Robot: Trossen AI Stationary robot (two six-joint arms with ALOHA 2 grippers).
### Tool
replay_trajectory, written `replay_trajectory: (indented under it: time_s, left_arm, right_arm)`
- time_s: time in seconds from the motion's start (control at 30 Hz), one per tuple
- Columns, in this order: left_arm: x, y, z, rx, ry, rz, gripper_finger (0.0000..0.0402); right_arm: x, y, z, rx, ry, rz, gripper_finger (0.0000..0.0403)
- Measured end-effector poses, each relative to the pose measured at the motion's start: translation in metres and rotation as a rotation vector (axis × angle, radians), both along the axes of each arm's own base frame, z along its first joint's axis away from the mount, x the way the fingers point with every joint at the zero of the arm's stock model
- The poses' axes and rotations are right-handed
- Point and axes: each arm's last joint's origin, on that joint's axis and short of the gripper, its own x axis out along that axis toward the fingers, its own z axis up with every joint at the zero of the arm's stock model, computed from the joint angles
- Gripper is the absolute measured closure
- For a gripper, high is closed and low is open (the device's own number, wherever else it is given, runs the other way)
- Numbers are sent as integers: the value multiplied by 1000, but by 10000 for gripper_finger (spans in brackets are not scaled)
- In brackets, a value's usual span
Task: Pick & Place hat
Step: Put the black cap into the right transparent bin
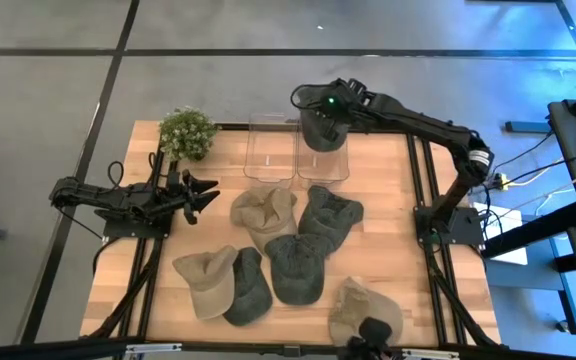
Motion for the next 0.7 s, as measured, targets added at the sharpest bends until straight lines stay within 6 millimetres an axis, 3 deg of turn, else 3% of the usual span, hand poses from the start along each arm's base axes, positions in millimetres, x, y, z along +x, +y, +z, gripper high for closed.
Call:
replay_trajectory:
  time_s: [0.47, 0.6, 0.7]
  left_arm:
    - [0, 0, 0, 2, 1, 0, 205]
    - [0, 0, 0, 2, 1, 0, 205]
    - [0, 0, 0, 2, 1, -1, 205]
  right_arm:
    - [4, -8, -12, 14, 23, -13, 396]
    - [-1, -5, -7, 17, 31, -13, 396]
    - [-15, 7, 12, 11, 16, -16, 396]
